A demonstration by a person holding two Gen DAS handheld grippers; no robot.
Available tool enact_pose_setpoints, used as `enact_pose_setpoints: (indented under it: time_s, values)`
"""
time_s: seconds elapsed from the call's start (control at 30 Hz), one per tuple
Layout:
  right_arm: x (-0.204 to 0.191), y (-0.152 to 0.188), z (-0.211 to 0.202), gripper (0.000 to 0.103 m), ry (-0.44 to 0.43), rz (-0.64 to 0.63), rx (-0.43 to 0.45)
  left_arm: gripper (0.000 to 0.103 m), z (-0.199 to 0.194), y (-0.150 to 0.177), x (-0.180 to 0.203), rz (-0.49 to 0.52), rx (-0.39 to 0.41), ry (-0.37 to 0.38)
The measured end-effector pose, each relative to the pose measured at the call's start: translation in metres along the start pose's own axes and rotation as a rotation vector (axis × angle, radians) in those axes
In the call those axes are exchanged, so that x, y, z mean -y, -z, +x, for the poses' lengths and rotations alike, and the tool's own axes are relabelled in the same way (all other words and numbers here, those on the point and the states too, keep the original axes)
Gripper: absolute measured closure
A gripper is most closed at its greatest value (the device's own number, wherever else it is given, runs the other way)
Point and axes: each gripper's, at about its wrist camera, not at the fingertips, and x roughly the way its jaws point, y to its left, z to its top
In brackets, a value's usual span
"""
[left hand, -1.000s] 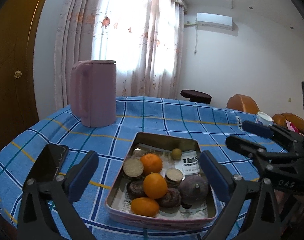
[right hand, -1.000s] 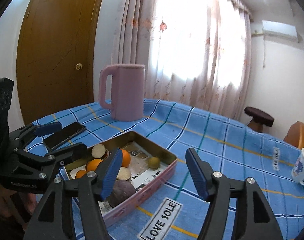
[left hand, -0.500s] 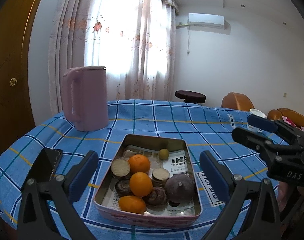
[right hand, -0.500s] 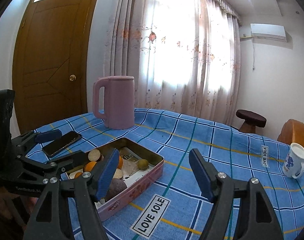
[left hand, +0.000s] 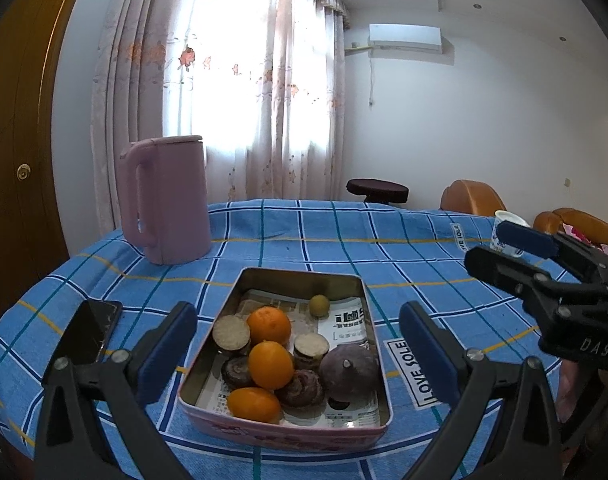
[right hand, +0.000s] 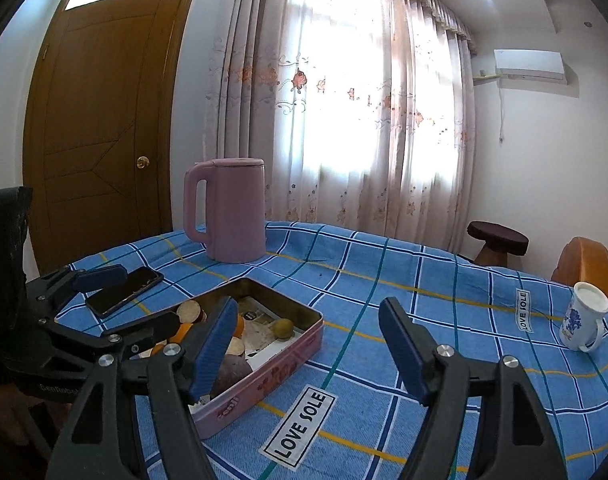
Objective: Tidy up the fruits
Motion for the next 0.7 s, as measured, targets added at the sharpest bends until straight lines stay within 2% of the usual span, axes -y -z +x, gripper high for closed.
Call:
enact_pose_setpoints:
  time_s: [0.7]
  values:
    - [0.005,0.003,-0.013,0.027,0.023,-0.003,0.02,0.0,-0.001,-0.002,0.012,0.019,0.009,-0.001]
